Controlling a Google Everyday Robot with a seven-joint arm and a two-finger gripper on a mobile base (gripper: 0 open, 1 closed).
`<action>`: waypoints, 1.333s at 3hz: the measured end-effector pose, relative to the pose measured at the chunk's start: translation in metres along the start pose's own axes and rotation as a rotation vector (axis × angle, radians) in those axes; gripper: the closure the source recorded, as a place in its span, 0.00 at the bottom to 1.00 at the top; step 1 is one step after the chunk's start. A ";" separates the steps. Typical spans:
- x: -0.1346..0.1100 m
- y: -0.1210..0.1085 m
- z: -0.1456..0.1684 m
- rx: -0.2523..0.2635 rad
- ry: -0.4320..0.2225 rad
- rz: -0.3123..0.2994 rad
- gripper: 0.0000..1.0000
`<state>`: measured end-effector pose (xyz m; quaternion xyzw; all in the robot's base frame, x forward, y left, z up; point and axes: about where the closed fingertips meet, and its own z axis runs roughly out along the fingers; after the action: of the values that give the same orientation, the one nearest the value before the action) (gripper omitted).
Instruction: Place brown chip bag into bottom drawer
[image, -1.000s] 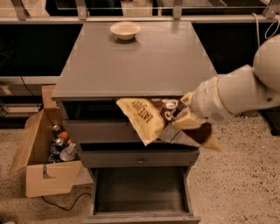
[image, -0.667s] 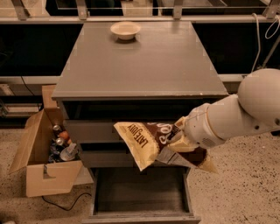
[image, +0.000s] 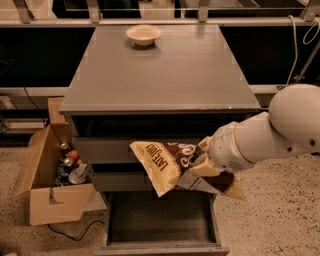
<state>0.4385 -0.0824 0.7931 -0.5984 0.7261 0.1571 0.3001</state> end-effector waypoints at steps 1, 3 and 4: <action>0.030 0.026 0.083 -0.076 -0.018 0.057 1.00; 0.084 0.031 0.219 -0.084 -0.047 0.216 1.00; 0.087 0.031 0.221 -0.084 -0.050 0.218 1.00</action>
Offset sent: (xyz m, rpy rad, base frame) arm -0.0029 0.0816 -0.2331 0.0997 0.2159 -0.0407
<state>0.4542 -0.0123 0.5645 -0.5240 0.7719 0.2336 0.2739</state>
